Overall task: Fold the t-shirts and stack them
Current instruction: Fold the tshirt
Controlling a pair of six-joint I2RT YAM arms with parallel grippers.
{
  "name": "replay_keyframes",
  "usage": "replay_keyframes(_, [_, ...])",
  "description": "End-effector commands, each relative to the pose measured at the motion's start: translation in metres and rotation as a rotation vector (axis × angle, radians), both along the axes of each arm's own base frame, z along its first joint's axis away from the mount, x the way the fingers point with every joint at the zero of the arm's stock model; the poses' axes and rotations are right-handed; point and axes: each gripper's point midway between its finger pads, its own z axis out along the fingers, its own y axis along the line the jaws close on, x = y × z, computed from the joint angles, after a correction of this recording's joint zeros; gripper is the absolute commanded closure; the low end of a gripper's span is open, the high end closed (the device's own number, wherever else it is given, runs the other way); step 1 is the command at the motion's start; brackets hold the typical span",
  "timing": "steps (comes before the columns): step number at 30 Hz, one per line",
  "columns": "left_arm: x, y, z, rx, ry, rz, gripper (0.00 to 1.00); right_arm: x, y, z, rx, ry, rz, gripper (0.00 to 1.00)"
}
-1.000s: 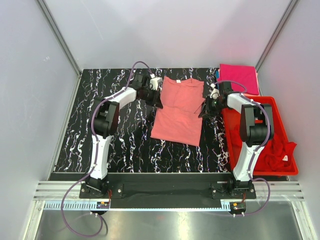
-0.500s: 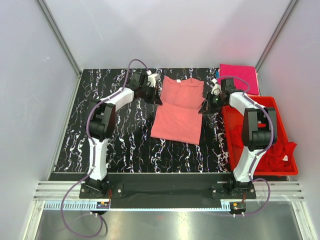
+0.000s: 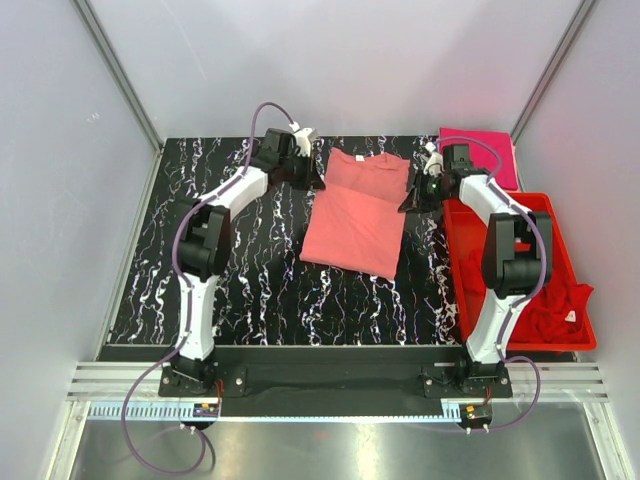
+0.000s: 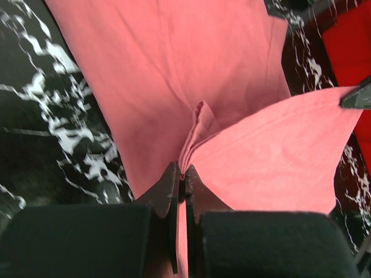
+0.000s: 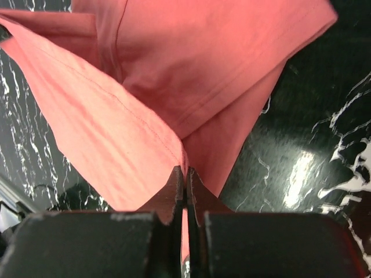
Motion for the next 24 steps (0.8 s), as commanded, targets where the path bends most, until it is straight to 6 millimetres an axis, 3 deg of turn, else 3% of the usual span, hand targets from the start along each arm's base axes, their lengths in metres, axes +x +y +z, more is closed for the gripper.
replay_keyframes(1, [0.028,0.006,0.003,0.012,-0.046,0.047,1.0,0.02,-0.006,-0.004,-0.034,-0.04,0.002,1.0])
replay_keyframes(11, [0.052,0.001,-0.033,0.021,-0.004,0.059,1.0,0.043,-0.015,-0.033,-0.091,-0.026,-0.04,0.98])
replay_keyframes(15, [0.06,0.007,-0.037,0.038,-0.009,0.099,1.0,0.057,-0.017,-0.029,-0.107,-0.057,-0.058,0.99])
replay_keyframes(19, [0.066,0.013,-0.028,0.027,-0.04,0.135,1.0,0.066,-0.012,-0.017,-0.073,-0.101,-0.052,1.0])
replay_keyframes(24, [0.069,0.016,-0.027,0.027,-0.046,0.139,1.0,0.069,-0.012,-0.036,-0.076,-0.044,-0.053,0.97])
